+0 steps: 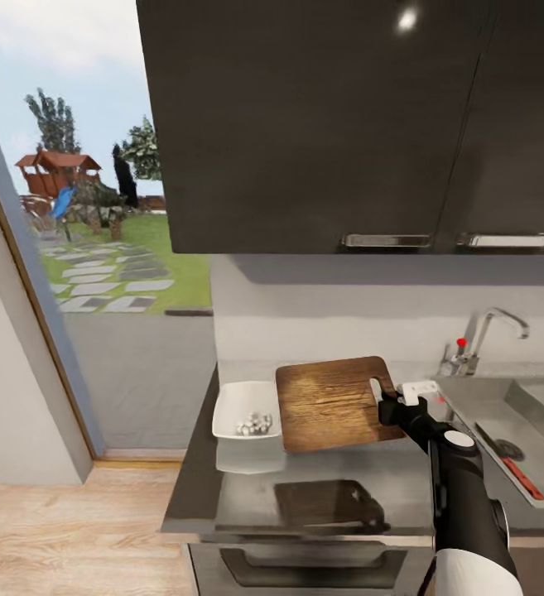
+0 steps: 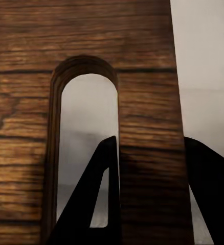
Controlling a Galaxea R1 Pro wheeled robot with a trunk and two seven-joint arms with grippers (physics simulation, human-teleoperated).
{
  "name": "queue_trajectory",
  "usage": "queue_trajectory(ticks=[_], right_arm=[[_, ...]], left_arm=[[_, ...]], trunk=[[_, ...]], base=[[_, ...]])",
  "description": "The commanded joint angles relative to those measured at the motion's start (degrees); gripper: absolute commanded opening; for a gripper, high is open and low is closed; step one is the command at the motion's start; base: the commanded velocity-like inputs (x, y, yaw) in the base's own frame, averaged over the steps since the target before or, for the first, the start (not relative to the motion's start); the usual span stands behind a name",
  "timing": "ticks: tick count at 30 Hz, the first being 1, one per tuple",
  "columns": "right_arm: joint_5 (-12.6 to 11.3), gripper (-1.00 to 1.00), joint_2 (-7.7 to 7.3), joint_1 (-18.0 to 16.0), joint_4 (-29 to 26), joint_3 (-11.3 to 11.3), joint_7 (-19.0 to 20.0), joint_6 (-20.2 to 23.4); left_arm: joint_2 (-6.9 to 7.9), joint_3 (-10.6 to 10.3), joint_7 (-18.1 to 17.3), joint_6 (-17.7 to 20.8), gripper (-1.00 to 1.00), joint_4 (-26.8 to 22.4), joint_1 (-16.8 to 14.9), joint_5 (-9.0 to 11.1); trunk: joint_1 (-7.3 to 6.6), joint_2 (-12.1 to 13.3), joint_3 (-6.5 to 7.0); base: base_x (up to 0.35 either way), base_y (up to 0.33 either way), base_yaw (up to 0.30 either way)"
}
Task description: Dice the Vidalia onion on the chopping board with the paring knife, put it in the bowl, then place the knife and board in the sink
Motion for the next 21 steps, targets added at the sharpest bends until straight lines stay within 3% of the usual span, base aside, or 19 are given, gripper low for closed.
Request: queue_trajectory(ticks=[1,21], right_arm=[[0.21,-1.00,0.07,-0.05,-0.09,-0.18,0.52,0.15],[0.22,-1.00,0.07,-0.05,0.00,-0.16,0.52,0.15]], left_arm=[[0.09,-0.49,0.20,-0.10,1.00,-0.11,0.03,0.57],[0.09,-0.49,0.20,-0.10,1.00,-0.11,0.03,0.60]], trunk=[[0.03,-0.05,0.00],[0.03,-0.05,0.01]], base=[[-0.001,-0.214,-0.044],[0.000,-0.258,-0.002]])
